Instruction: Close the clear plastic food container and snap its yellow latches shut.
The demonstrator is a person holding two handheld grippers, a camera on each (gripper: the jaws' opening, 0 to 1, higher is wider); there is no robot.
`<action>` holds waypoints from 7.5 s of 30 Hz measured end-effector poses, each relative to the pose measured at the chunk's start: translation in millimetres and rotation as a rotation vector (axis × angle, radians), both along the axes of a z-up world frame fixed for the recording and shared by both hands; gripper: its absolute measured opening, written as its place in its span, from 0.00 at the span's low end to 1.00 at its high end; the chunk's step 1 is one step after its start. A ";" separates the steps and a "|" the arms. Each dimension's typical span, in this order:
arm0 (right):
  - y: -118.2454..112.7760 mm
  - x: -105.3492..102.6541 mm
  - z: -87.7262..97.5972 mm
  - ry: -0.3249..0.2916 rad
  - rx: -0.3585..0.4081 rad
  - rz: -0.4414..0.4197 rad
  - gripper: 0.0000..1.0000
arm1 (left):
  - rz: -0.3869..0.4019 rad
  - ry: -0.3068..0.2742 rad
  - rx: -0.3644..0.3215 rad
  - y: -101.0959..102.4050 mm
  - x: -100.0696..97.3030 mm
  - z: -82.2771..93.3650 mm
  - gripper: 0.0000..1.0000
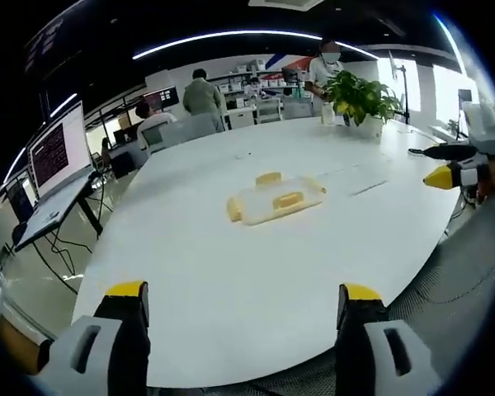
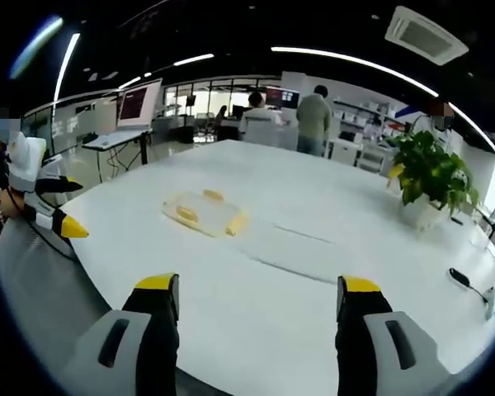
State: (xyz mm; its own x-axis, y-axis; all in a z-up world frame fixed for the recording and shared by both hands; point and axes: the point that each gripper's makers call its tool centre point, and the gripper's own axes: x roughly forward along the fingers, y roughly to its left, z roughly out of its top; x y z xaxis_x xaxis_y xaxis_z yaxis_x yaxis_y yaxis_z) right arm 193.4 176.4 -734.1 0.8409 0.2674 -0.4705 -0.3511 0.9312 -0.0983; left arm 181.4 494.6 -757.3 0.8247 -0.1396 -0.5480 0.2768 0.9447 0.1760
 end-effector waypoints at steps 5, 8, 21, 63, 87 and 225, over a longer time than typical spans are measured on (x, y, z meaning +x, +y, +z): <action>5.3 -0.2 2.8 -0.001 -0.052 0.033 0.77 | -0.004 0.039 -0.025 -1.8 -0.6 -3.7 0.98; 13.0 3.9 15.8 -0.051 -0.071 0.095 0.75 | -0.034 0.039 -0.027 -6.1 -1.6 -0.5 0.99; 17.7 57.7 57.3 -0.180 -0.235 0.186 0.71 | -0.178 -0.038 0.045 -6.6 48.9 24.2 0.99; 96.2 197.6 -41.0 -0.044 -0.783 0.742 0.68 | -0.692 -0.029 0.546 -12.9 230.2 -31.1 0.96; 110.0 204.0 -102.4 0.200 -0.746 0.917 0.66 | -0.839 0.096 0.563 -30.2 251.9 -57.0 0.89; 106.7 190.0 -120.1 0.637 -0.707 1.029 0.36 | -1.147 0.635 0.601 -49.0 212.4 -93.2 0.34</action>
